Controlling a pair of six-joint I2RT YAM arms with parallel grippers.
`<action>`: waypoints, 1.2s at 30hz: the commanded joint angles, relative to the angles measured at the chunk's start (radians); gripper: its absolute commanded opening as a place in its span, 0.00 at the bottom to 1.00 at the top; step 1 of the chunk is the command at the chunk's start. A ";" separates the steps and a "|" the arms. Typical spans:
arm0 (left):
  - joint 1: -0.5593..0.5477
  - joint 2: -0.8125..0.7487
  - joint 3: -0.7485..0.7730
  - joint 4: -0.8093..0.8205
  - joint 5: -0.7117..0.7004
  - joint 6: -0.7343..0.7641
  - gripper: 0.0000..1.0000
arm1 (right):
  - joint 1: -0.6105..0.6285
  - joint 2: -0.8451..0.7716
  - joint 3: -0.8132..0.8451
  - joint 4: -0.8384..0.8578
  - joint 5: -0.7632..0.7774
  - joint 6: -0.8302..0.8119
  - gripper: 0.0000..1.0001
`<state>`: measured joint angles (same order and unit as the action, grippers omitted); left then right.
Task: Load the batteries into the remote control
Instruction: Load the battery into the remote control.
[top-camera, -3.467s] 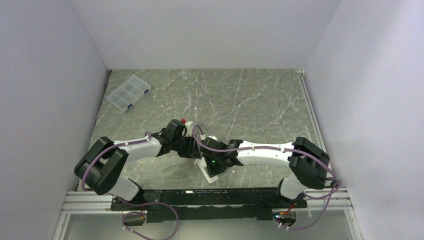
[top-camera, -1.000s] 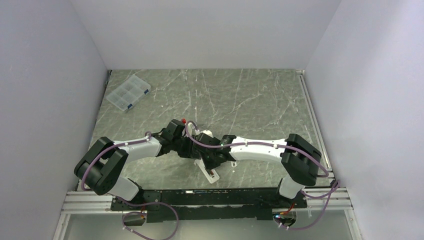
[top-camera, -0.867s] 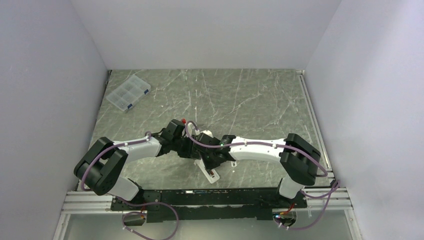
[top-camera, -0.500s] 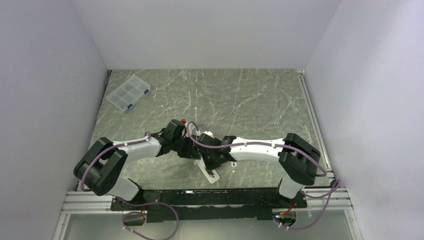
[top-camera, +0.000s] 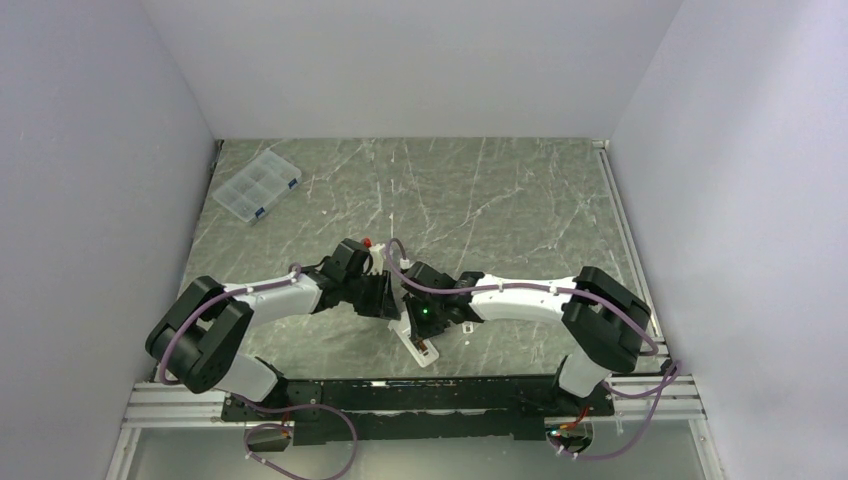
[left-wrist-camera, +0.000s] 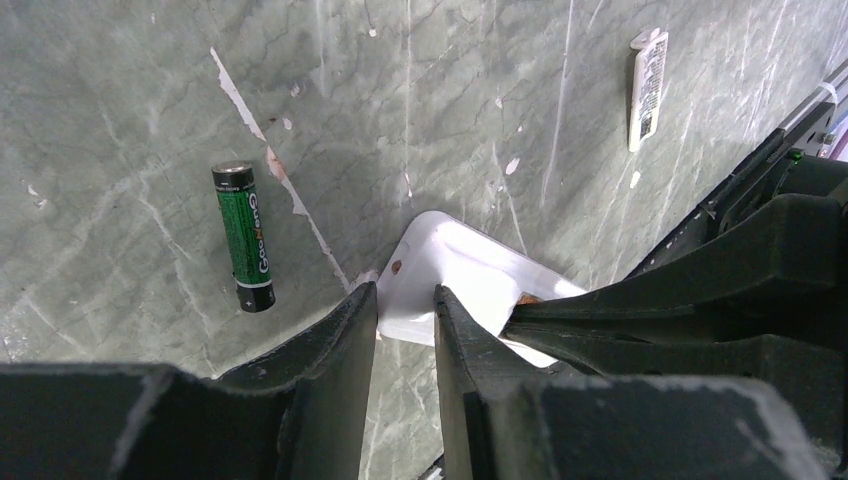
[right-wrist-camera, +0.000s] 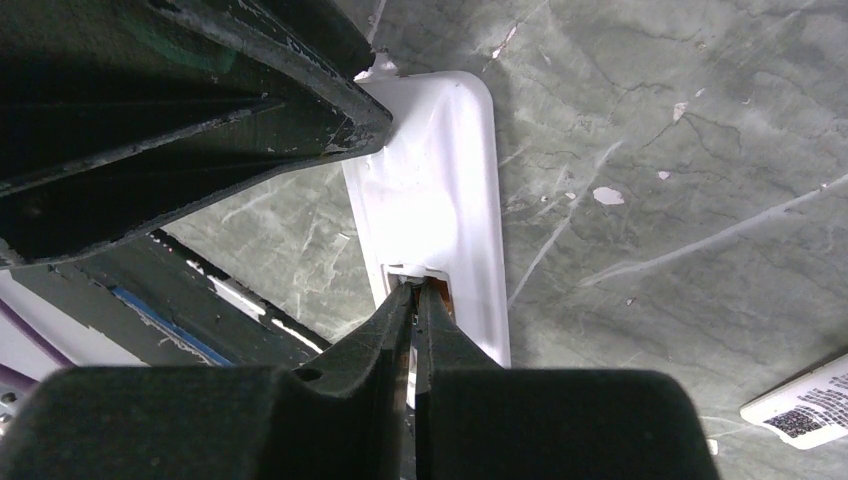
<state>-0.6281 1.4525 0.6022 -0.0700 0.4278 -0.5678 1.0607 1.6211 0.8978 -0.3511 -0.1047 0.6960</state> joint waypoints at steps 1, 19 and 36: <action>-0.004 -0.033 0.023 -0.008 0.008 0.017 0.33 | 0.021 0.023 -0.032 0.032 -0.038 0.027 0.07; -0.004 -0.045 0.060 -0.045 -0.009 0.026 0.33 | 0.019 -0.041 0.089 -0.141 0.144 -0.016 0.16; -0.003 -0.243 0.094 -0.200 -0.126 -0.032 0.46 | -0.065 -0.138 0.201 -0.134 0.249 -0.072 0.29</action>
<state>-0.6281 1.3075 0.6582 -0.2085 0.3637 -0.5697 1.0279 1.5177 1.0412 -0.5083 0.1028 0.6441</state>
